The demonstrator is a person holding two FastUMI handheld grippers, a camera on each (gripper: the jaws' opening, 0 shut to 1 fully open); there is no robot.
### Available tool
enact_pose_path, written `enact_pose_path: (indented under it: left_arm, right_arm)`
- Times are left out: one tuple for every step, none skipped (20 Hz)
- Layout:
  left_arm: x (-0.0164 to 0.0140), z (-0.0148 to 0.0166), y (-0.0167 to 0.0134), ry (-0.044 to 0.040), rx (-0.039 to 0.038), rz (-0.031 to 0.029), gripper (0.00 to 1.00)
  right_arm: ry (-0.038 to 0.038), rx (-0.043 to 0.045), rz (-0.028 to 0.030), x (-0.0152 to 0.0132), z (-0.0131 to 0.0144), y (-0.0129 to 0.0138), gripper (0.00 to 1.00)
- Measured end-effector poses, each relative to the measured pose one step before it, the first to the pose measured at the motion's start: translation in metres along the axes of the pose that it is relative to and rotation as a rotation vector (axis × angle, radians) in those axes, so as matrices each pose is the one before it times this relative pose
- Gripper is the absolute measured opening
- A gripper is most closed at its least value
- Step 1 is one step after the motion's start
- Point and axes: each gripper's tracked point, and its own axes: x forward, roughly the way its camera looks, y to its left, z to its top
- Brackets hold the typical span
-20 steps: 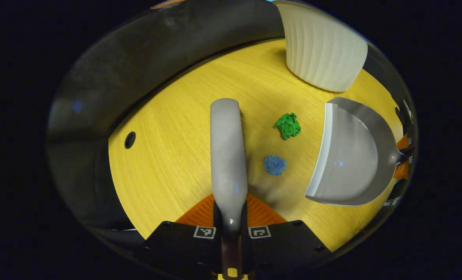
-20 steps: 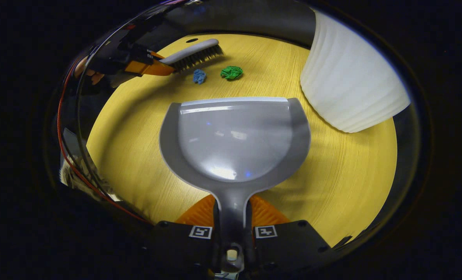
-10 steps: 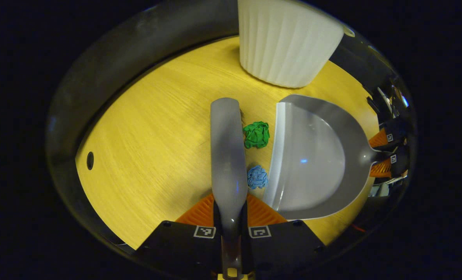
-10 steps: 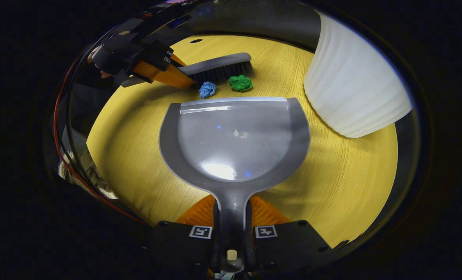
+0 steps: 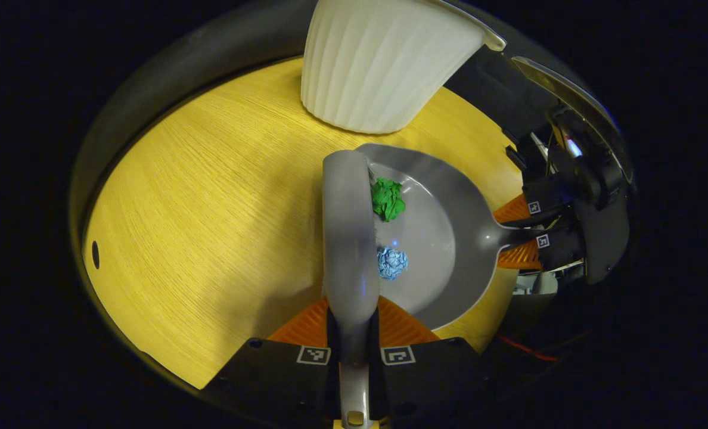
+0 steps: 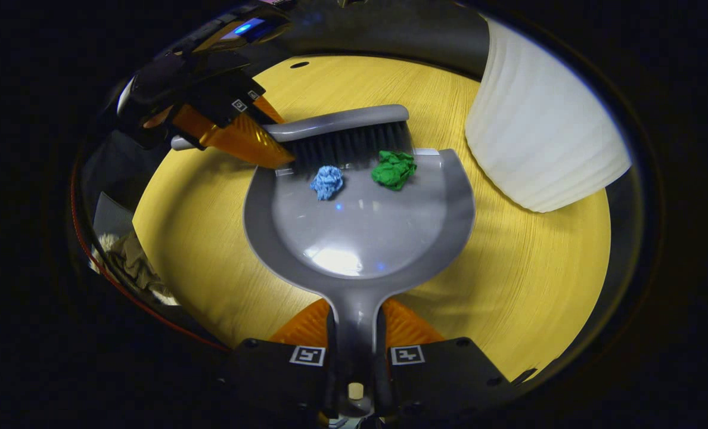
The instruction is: Pick up the small broom and dustpan from the desktop, sweep the trash into the dustpan with the broom, and then empty the trash into the garbage bin.
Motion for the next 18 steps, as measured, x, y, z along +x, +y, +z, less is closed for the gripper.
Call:
enact_pose_path:
  left_arm:
    - [-0.00062,-0.00027,-0.00640,-0.00592,-0.01215,-0.02203,0.16]
    - [-0.00135,-0.00098,-0.00399,-0.00461,-0.00716,-0.01314,0.16]
    - [-0.00178,-0.00057,-0.00015,-0.00045,-0.00760,0.00191,0.16]
    - [-0.00081,0.00110,0.00088,-0.00860,-0.01125,0.01040,0.17]
    - [-0.00126,0.00055,0.00222,-0.01151,-0.01159,0.01498,0.17]
    - [-0.00174,0.00102,0.00383,-0.01416,-0.01035,0.02214,0.16]
    - [-0.00176,-0.00072,0.00612,-0.00796,-0.01107,0.02641,0.16]
    - [-0.00341,-0.00174,0.00690,-0.00680,-0.01290,0.02726,0.17]
    - [-0.00355,-0.00042,0.00581,-0.00989,-0.01564,0.02341,0.16]
    - [-0.00289,0.00077,0.00652,-0.01230,-0.01799,0.02315,0.16]
    - [-0.00325,0.00095,0.00602,-0.01135,-0.01808,0.02065,0.16]
    - [-0.00274,0.00075,0.00622,-0.01304,-0.01511,0.02357,0.17]
    - [-0.00245,0.00011,0.00823,-0.01092,-0.01365,0.02290,0.16]
    - [-0.00303,-0.00010,0.00780,-0.00761,-0.01308,0.02833,0.17]
    - [-0.00264,-0.00090,0.00907,-0.01168,-0.01716,0.02856,0.17]
    - [-0.00353,-0.00451,0.00684,-0.00697,-0.01785,0.02433,0.15]
    - [-0.00311,-0.00211,0.00484,-0.01697,-0.02196,0.01409,0.16]
    - [-0.00295,-0.00547,0.00220,-0.00465,-0.01735,0.01079,0.16]
  right_arm:
    - [-0.00361,0.00262,-0.00439,0.00111,0.00113,-0.00035,0.25]
    - [-0.00179,0.00415,0.00155,-0.00026,-0.00080,0.00094,0.22]
    - [-0.00351,0.00190,-0.00227,-0.00063,0.00007,0.00040,0.26]
    - [-0.00358,0.00184,0.00123,0.00051,-0.00004,0.00044,0.26]
    - [-0.00520,0.00298,-0.00133,0.00072,0.00078,-0.00068,0.25]
    - [-0.00444,0.00377,-0.00006,0.00088,-0.00152,0.00055,0.26]
    - [-0.00480,0.00444,-0.00212,0.00030,-0.00091,-0.00008,0.26]
    - [-0.00725,0.00515,-0.00118,0.00028,-0.00138,-0.00018,0.26]
    - [-0.00826,0.00788,0.00035,0.00007,0.00013,0.00040,0.26]
    - [-0.00629,0.00878,0.00270,-0.00029,-0.00076,0.00050,0.26]
    - [-0.00735,0.00580,0.00243,0.00053,-0.00012,0.00020,0.26]
    - [-0.00604,0.00217,0.00078,0.00034,0.00017,-0.00070,0.26]
    - [-0.00186,-0.00112,-0.00230,0.00035,-0.00054,-0.00098,0.26]
    - [-0.00487,-0.00038,-0.00582,-0.00037,0.00055,-0.00053,0.26]
    - [-0.00773,0.00532,-0.00620,-0.00045,0.00154,-0.00039,0.26]
    - [-0.00638,0.00817,-0.00321,0.00026,-0.00036,0.00111,0.26]
    - [-0.00939,0.00934,-0.00239,-0.00002,0.00099,0.00051,0.26]
    - [-0.00958,0.01030,-0.00445,0.00164,-0.00038,-0.00011,0.26]
